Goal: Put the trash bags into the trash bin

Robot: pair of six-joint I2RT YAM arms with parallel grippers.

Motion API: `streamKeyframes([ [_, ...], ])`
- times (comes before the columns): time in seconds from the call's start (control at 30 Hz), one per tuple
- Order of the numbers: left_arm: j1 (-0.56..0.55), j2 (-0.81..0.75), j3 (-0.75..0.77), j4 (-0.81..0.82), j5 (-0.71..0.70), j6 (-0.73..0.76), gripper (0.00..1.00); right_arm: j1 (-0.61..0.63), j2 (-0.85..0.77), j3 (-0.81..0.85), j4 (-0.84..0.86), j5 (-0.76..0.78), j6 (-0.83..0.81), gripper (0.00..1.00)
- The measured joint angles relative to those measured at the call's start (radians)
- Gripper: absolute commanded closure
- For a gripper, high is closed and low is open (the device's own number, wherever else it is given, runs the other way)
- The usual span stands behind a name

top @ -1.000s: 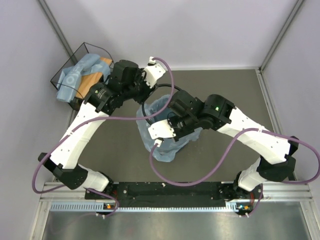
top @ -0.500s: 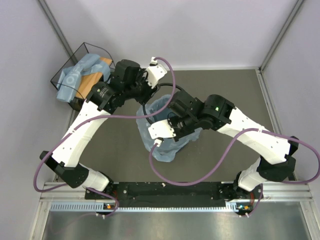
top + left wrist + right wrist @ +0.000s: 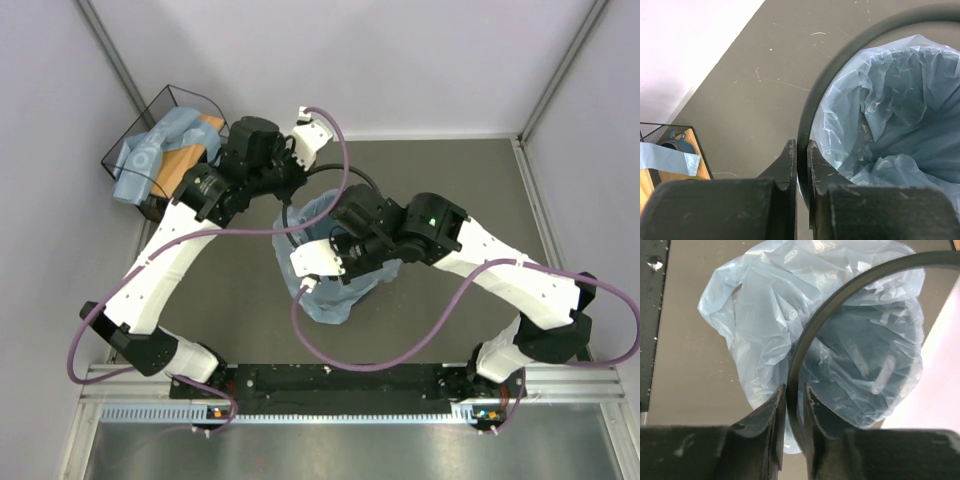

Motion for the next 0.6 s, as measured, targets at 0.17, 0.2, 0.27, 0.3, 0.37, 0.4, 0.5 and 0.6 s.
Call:
streamKeyframes([
  [0.17, 0.026, 0.002, 0.000, -0.036, 0.043, 0.012, 1.00, -0.001, -0.010, 0.000, -0.024, 0.035, 0.039, 0.04],
  [0.2, 0.031, 0.004, 0.000, -0.047, 0.054, 0.010, 1.00, -0.003, -0.018, 0.000, -0.026, 0.038, 0.046, 0.04],
  [0.27, 0.044, 0.019, 0.011, -0.079, 0.082, 0.008, 1.00, -0.006, -0.063, -0.018, -0.021, 0.041, 0.058, 0.02],
  [0.3, 0.047, 0.030, 0.021, -0.093, 0.090, 0.006, 1.00, -0.009, -0.096, -0.034, -0.023, 0.040, 0.067, 0.02],
  [0.37, 0.055, 0.060, 0.050, -0.129, 0.107, -0.005, 1.00, -0.025, -0.190, -0.085, -0.015, 0.031, 0.090, 0.01],
  [0.4, 0.060, 0.080, 0.073, -0.153, 0.116, -0.011, 1.00, -0.043, -0.240, -0.108, -0.015, 0.022, 0.103, 0.01],
  [0.5, 0.074, 0.138, 0.138, -0.204, 0.143, -0.039, 1.00, -0.144, -0.365, -0.162, 0.019, -0.023, 0.168, 0.01],
  [0.6, 0.079, 0.175, 0.168, -0.240, 0.160, -0.058, 1.00, -0.290, -0.454, -0.210, 0.085, -0.085, 0.274, 0.02],
])
